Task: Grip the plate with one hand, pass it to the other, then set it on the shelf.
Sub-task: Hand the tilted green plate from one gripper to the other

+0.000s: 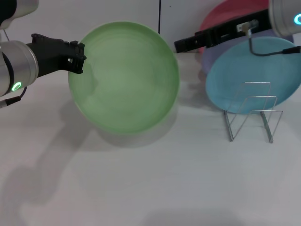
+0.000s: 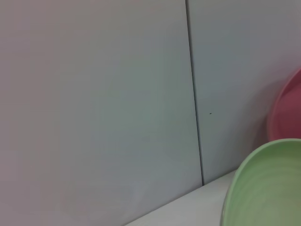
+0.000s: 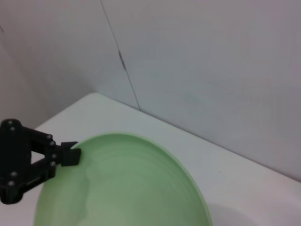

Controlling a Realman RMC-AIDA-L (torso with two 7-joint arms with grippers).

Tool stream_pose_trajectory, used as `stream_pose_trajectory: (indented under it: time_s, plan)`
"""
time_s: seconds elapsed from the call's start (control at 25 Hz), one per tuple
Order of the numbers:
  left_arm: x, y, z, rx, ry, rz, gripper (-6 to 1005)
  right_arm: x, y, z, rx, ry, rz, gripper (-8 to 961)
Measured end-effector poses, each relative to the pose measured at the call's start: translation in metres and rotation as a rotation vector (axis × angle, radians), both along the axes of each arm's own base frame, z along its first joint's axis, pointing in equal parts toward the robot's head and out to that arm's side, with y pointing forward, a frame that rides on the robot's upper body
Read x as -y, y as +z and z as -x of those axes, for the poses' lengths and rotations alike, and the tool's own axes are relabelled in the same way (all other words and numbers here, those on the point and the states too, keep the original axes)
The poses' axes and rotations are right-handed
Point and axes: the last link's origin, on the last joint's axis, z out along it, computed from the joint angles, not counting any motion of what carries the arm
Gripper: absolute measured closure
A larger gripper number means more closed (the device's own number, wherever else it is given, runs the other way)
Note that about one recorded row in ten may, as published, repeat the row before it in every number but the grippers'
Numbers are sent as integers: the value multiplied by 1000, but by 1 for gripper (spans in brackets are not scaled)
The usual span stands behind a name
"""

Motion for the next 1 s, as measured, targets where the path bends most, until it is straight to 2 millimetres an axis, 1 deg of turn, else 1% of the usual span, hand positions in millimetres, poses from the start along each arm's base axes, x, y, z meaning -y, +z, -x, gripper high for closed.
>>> stream_pose_trajectory:
  time_s: [0.08,0.12,0.16,0.6,0.76,1.0]
  plan:
    - [1,0,-1,5,-2,3,966,-2,-7,0,24,1,-6,221]
    - [1,0,-1,5,-2,3,966,-2,-7,0,24,1,-6,221]
    - [1,-1,-1,8,-3,5,966,-3,-12,0,26,-5,2,221]
    - [3,1,-2,17,-7,5,966,-9,-28,2,39,-3,10,222]
    - [4,1,-4,17,-10,6,966,-13,-37,4,47,-2,27,222]
    - [4,2,-5,18,-12,7,966,-14,-42,7,57,8,30,266]
